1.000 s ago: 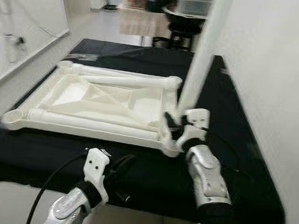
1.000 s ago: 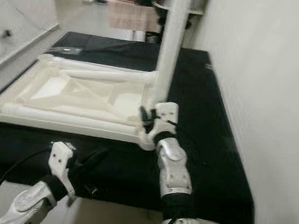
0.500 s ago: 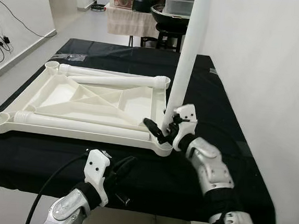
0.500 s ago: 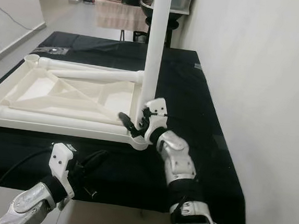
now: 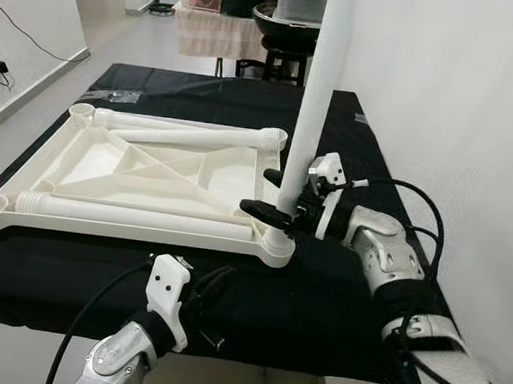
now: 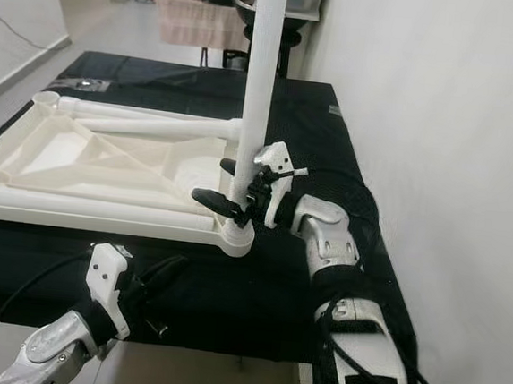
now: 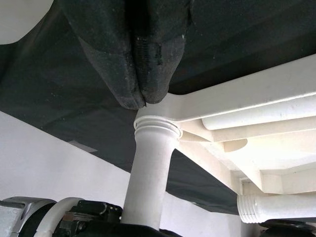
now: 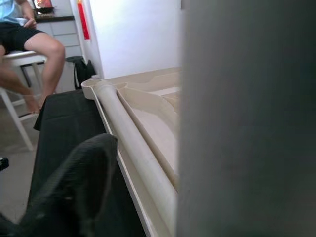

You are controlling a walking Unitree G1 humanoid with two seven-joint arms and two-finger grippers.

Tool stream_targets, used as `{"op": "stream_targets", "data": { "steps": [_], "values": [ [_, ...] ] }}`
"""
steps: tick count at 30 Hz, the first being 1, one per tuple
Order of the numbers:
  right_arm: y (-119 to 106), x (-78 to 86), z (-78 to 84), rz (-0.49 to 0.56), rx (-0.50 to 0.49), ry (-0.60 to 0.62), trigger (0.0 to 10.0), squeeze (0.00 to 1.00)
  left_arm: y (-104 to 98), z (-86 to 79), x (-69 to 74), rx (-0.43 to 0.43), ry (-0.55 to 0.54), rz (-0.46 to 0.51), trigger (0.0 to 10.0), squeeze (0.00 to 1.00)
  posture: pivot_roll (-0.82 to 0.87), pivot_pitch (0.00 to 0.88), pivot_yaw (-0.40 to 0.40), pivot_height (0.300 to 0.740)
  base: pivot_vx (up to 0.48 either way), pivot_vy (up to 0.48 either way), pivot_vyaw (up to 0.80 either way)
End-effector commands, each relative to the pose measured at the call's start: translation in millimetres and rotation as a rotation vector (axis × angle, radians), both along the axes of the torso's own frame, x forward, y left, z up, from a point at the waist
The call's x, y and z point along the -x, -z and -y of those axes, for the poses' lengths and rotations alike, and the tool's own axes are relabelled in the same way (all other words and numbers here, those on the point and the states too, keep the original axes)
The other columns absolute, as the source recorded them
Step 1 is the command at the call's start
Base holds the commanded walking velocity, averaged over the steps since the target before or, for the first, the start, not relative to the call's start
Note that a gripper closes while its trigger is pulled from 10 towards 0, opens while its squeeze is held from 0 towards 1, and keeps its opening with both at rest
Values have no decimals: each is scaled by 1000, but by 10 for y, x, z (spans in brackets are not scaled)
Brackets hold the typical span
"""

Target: Building children table

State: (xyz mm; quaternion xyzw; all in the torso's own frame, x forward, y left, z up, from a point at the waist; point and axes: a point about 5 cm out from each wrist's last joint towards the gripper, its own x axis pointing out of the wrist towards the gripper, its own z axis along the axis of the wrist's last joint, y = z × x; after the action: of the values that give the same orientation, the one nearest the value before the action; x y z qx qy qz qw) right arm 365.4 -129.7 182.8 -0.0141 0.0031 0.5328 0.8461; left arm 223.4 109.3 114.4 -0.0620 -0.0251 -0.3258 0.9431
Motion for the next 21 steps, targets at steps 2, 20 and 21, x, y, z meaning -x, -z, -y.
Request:
{"op": "stream_targets", "data": {
  "steps": [2,20,21],
  "values": [
    [28,-7,-4,-37,-14,-30,0,0,31,-2,21,-7,-3,-9,10000,0,80,21,-78,740,0,0,0],
    [412,64,169,-50,124,585,0,0,23,-42,41,-7,-7,-10,10000,0,69,44,-77,740,0,0,0],
    [412,64,169,-50,124,585,0,0,23,-42,41,-7,-7,-10,10000,0,69,44,-77,740,0,0,0]
  ]
}}
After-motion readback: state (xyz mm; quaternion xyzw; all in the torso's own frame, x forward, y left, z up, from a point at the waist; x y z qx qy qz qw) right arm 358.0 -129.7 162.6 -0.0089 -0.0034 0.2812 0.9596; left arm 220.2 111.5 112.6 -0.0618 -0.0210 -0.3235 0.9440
